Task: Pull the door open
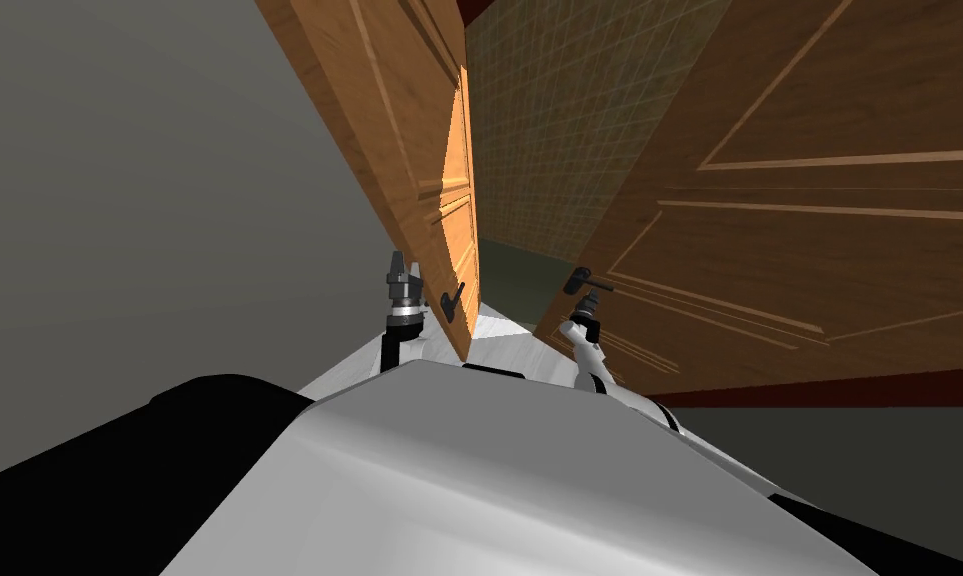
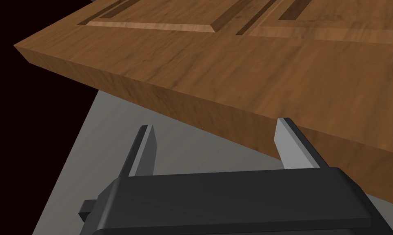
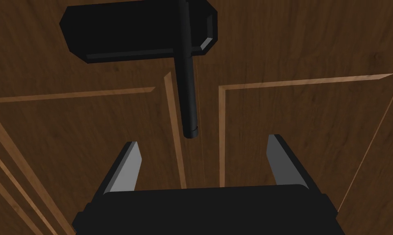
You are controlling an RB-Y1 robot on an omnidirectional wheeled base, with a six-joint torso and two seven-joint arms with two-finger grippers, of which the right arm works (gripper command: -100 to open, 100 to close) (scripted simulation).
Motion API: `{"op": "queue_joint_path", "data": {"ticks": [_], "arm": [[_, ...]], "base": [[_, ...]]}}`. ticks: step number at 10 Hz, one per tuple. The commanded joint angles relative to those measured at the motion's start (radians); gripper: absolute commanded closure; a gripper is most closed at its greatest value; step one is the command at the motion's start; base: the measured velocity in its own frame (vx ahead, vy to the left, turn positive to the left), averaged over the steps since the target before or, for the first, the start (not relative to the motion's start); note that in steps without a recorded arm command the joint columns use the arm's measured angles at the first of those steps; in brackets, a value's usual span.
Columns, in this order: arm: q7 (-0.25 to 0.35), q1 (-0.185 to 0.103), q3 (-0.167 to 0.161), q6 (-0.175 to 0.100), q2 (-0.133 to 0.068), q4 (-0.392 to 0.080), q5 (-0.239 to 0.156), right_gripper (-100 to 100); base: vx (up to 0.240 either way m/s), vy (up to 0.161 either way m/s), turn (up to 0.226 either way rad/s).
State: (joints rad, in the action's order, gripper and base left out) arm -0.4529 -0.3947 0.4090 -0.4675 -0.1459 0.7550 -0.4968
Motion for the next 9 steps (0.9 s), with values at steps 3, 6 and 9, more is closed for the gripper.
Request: {"op": "queue_joint_path", "data": {"ticks": [3, 6, 9], "arm": [[-0.001, 0.003, 0.029, -0.014, -0.022, -0.018, -0.01, -100], [-0.002, 0.008, 0.063, -0.031, -0.048, -0.039, -0.023, -100], [-0.001, 0.015, 0.114, -0.057, -0.085, -0.07, -0.041, -100]], "base": [[0.064, -0.033, 0.197], [0.064, -0.045, 0.191], [0.082, -0.079, 0.225]]}}
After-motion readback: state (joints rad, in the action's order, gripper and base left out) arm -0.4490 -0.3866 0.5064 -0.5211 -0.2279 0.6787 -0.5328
